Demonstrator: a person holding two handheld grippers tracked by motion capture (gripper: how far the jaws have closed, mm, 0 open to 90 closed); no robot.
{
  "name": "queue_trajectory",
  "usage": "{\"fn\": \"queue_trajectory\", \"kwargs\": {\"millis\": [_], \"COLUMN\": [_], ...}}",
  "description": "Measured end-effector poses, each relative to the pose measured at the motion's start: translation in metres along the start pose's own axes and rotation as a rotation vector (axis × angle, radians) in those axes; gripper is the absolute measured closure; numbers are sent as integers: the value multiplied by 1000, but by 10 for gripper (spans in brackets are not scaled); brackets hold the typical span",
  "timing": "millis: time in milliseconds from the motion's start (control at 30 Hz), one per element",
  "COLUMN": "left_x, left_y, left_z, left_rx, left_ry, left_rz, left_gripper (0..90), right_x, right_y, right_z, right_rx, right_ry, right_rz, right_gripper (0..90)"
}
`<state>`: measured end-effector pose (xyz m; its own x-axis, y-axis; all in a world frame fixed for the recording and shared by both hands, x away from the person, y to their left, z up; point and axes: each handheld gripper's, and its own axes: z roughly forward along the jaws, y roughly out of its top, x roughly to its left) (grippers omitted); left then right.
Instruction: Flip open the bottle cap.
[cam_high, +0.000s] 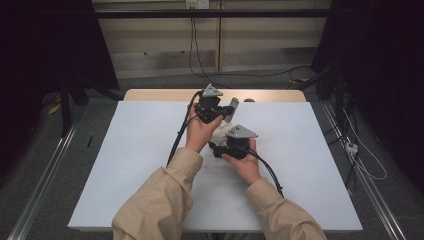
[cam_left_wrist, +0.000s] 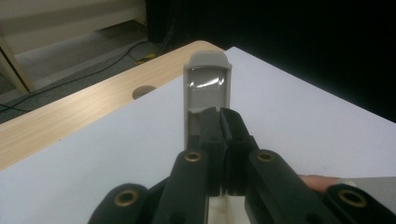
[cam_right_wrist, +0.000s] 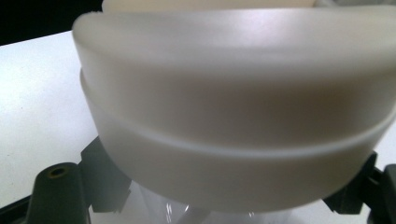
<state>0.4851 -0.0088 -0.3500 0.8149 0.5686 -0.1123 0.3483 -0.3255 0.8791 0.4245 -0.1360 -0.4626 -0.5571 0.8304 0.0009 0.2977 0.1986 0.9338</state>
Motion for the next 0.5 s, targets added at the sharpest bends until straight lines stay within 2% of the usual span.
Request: {"fn": "queue_trajectory", "kwargs": {"millis": [500], "left_x": [2], "left_y": [-2], "left_z": [5], "left_rx": [4], "left_ry": [5], "left_rz": [-5], "left_gripper": [888], "right_x": [0], "right_y": [0], "right_z": [0], "right_rx": [0], "right_ry": [-1], "right_rz": [1], "right_gripper": [188]}}
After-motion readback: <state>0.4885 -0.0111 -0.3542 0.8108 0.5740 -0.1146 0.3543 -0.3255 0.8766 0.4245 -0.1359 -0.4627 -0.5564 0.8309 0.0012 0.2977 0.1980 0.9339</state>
